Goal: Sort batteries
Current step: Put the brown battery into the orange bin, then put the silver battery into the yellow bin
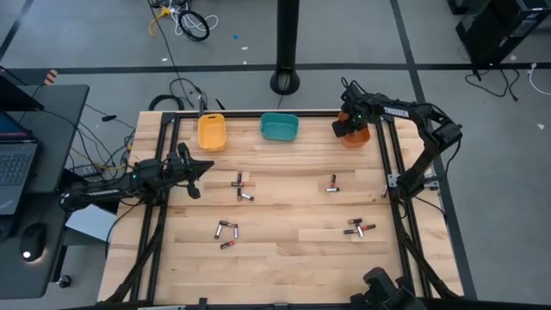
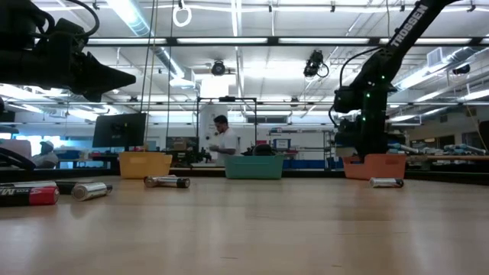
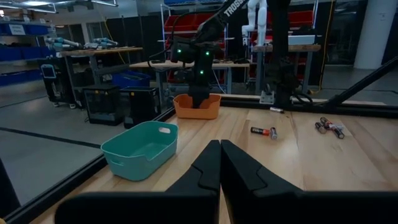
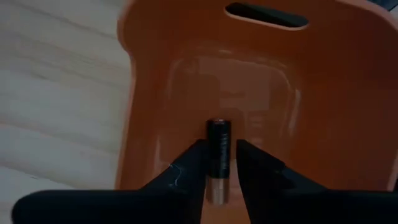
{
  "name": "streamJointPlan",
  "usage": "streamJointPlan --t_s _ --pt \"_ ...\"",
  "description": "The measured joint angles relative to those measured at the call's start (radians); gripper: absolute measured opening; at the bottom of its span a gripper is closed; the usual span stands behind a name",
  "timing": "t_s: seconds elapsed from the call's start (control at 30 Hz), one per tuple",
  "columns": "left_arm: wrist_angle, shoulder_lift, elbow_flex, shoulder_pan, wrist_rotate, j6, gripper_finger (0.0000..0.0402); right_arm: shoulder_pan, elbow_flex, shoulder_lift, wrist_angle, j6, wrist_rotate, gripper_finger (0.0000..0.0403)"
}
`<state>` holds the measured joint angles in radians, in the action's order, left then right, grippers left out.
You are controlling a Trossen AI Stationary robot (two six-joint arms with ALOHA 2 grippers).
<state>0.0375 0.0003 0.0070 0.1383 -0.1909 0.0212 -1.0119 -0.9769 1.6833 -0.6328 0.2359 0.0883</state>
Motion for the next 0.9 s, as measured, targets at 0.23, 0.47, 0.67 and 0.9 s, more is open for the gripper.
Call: streamJointPlan --t_s 0.23,0.47,0.67,0.9 --pt "0.003 0.000 0.000 0.000 0.000 0.000 0.0015 0.013 -0.091 0.000 -0.113 -0.030 0.023 0.0119" --pt "0.004 0.000 0.000 0.000 0.000 0.000 0.0015 0.132 -0.239 -0.041 -0.303 -0.145 0.008 0.0057" --pt "0.004 0.000 0.000 0.000 0.001 0.000 0.0015 0.310 -0.241 -0.146 -0.309 -0.206 0.005 0.0016" --pt "-0.004 0.005 0.000 0.000 0.047 -0.030 0.0015 0.530 -0.103 -0.285 -0.131 -0.147 0.004 0.0009"
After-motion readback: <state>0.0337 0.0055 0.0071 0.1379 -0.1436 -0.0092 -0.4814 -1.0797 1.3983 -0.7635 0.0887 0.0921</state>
